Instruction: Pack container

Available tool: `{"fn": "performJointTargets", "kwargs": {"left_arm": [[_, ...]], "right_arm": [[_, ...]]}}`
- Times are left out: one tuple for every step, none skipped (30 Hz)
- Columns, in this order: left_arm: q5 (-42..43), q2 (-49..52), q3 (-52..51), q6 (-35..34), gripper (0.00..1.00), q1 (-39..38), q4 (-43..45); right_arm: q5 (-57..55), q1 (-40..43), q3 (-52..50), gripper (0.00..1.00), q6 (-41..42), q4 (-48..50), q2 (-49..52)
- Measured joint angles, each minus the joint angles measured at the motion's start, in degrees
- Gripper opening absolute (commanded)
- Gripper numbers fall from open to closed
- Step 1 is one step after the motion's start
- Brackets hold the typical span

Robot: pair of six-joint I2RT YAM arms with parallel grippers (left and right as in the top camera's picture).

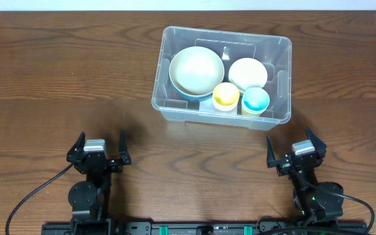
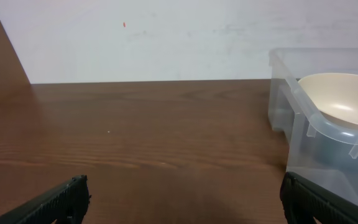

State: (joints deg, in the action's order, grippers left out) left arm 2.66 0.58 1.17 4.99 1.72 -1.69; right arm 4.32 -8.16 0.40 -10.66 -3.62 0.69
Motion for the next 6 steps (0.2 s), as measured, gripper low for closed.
{"fn": "performJointTargets", "kwargs": {"left_arm": [[-0.02, 0.0, 0.0, -0.02, 0.98, 0.0, 0.0], [0.0, 0.0, -0.02, -0.02, 0.98, 0.0, 0.0], [0.0, 0.0, -0.02, -0.02, 0.98, 0.0, 0.0], [0.0, 0.0, -0.02, 0.0, 0.98, 0.0, 0.0], [-0.02, 0.0, -0.02, -0.02, 0.98, 0.0, 0.0], [0.0, 0.0, -0.02, -0.02, 0.98, 0.0, -0.02]], "right_arm": [[0.0, 0.0, 0.0, 0.99, 0.0, 0.02, 0.0], [0.0, 0.0, 0.0, 0.99, 0.0, 0.0, 0.0], [0.0, 0.0, 0.0, 0.99, 0.0, 0.0, 0.02], [0.0, 0.0, 0.0, 0.99, 0.0, 0.0, 0.02], [0.0, 0.0, 0.0, 0.99, 0.0, 0.0, 0.0], [0.0, 0.0, 0.0, 0.99, 0.0, 0.0, 0.02]]}}
